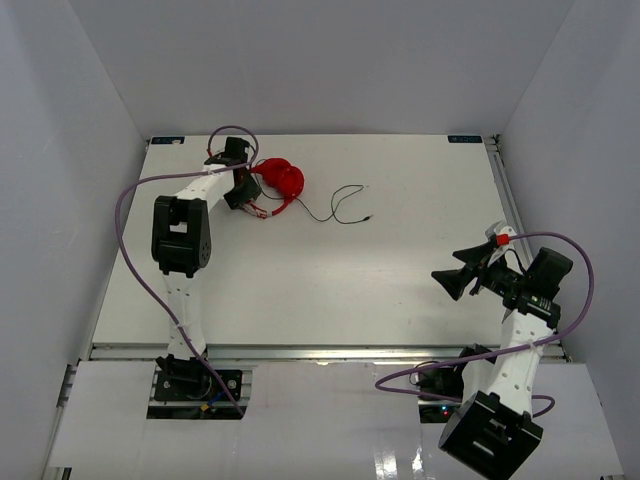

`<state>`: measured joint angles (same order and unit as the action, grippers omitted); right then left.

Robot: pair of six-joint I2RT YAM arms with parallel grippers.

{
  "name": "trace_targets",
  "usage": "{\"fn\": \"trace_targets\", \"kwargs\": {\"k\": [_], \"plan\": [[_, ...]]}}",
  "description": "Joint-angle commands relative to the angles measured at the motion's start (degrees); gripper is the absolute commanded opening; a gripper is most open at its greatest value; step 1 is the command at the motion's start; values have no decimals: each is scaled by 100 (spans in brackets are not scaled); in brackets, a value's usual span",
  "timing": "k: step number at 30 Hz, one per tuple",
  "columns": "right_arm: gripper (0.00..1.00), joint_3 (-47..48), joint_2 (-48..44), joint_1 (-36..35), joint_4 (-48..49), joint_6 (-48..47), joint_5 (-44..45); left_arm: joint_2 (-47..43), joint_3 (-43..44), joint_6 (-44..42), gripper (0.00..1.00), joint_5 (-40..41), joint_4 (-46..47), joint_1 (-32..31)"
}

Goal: Wrap the headphones

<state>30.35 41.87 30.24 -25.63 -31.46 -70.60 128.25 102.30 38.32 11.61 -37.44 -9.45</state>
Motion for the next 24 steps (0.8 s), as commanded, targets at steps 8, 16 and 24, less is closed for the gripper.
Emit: {"fn": "trace_targets", "kwargs": {"k": [8,16,24], "plan": [[90,235,-80,8,-12,35,-39,-412,-439,-565,17,7,231,22],[90,429,-219,-31,-1108,-1208,-644,-2385,-1623,-1066,0,-1518,717,-59],[90,1695,411,-1871,-777,-824,631,-4887,-2459,-799,0,-2405,516,-396]]}}
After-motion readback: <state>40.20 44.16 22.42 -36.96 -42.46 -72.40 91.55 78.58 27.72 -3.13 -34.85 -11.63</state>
